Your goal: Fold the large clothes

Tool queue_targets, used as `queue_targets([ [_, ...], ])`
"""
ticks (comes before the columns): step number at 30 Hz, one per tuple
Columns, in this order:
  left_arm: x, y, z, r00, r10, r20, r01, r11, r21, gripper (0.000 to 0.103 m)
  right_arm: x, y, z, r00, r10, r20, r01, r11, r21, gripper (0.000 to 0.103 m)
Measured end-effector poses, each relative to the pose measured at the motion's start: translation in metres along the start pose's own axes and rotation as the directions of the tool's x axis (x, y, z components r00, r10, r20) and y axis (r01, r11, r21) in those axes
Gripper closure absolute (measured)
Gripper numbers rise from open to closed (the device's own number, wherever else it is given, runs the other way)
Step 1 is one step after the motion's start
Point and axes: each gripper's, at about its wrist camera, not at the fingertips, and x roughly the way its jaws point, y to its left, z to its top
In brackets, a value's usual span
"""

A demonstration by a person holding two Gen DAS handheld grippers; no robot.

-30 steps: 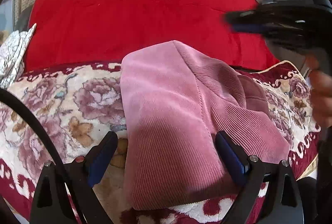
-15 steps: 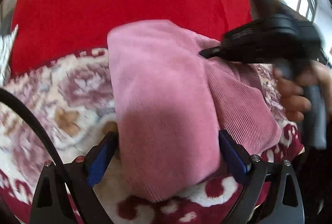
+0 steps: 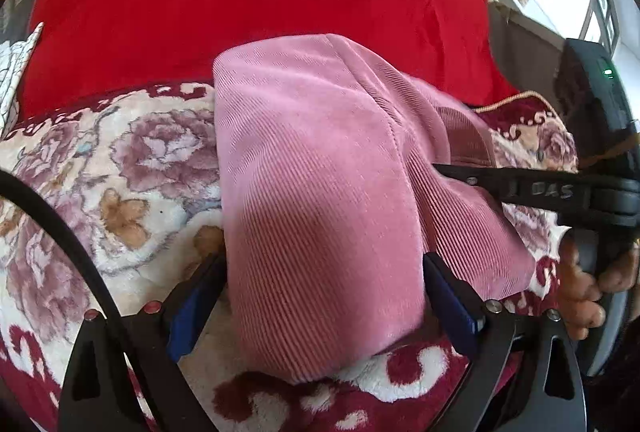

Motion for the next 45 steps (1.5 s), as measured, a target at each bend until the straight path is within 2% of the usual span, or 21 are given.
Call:
queue_targets([
  [1,-0.006,0.001,-0.001,1.0,0.013,0.021,-0.012,1.0,-0.01,0.005,-0.005,0.002,0.001,1.0,0.004,0.0,-0.004,1.0,0.005,0.094],
  [5,-0.038,0.003,-0.007,0.993,0.057,0.108,-0.05,0.997,-0.062,0.006,-0.046,0.006,-0.002,0.998,0.043,0.037,-0.043,0.999,0.02,0.094],
  [8,-0.063,-0.002,-0.019,0.979,0.14,0.149,-0.122,0.985,-0.124,0.006,-0.085,0.006,-0.014,0.993,0.006,0.117,-0.004,1.0,-0.016,0.092],
  [10,-0.08,-0.006,-0.024,0.965,0.213,0.152,-0.189,0.969,-0.158,0.006,-0.101,0.009,-0.022,0.991,-0.036,0.127,0.042,0.998,-0.039,0.085],
  [12,-0.101,-0.012,-0.026,0.94,0.307,0.147,-0.279,0.943,-0.184,0.006,-0.113,0.016,-0.031,0.992,-0.07,0.11,0.077,0.995,-0.057,0.073],
  [14,-0.119,-0.016,-0.024,0.917,0.373,0.145,-0.343,0.919,-0.193,0.006,-0.122,0.026,-0.039,0.992,-0.077,0.102,0.085,0.993,-0.082,0.069],
  [16,-0.141,-0.021,-0.021,0.885,0.44,0.151,-0.409,0.891,-0.198,0.006,-0.135,0.039,-0.049,0.99,-0.083,0.119,0.096,0.989,-0.113,0.047],
  [17,-0.154,-0.024,-0.02,0.868,0.469,0.164,-0.436,0.877,-0.201,0.006,-0.143,0.045,-0.054,0.987,-0.087,0.135,0.104,0.987,-0.124,0.03],
  [19,-0.178,-0.03,-0.022,0.834,0.513,0.202,-0.477,0.855,-0.203,0.006,-0.164,0.06,-0.063,0.977,-0.063,0.205,0.095,0.984,-0.153,0.029],
  [21,-0.201,-0.041,-0.025,0.795,0.553,0.249,-0.516,0.833,-0.202,0.005,-0.178,0.074,-0.067,0.966,-0.088,0.243,0.131,0.978,-0.165,0.029],
  [23,-0.216,-0.048,-0.026,0.763,0.583,0.279,-0.552,0.813,-0.187,0.005,-0.193,0.087,-0.07,0.959,-0.096,0.265,0.146,0.974,-0.174,0.029],
  [27,-0.242,-0.063,-0.029,0.709,0.633,0.311,-0.611,0.771,-0.179,0.004,-0.224,0.108,-0.08,0.941,-0.074,0.331,0.146,0.969,-0.198,0.029],
  [28,-0.251,-0.068,-0.029,0.69,0.648,0.321,-0.626,0.758,-0.185,0.004,-0.233,0.113,-0.083,0.936,-0.066,0.347,0.144,0.968,-0.205,0.029],
  [31,-0.274,-0.083,-0.033,0.652,0.667,0.362,-0.649,0.737,-0.19,0.004,-0.254,0.127,-0.09,0.924,-0.05,0.38,0.138,0.969,-0.207,0.029],
  [35,-0.294,-0.095,-0.034,0.629,0.672,0.391,-0.655,0.729,-0.198,0.004,-0.272,0.145,-0.099,0.908,-0.047,0.416,0.153,0.962,-0.225,0.029],
  [38,-0.304,-0.1,-0.035,0.631,0.663,0.403,-0.646,0.737,-0.2,0.004,-0.281,0.16,-0.105,0.899,-0.05,0.434,0.173,0.954,-0.247,0.029],
  [41,-0.312,-0.104,-0.037,0.615,0.672,0.413,-0.649,0.729,-0.219,0.004,-0.287,0.171,-0.11,0.888,-0.062,0.455,0.201,0.943,-0.265,0.029],
  [45,-0.32,-0.106,-0.038,0.618,0.67,0.412,-0.64,0.733,-0.232,0.004,-0.289,0.178,-0.113,0.886,-0.069,0.459,0.207,0.944,-0.258,0.029],
])
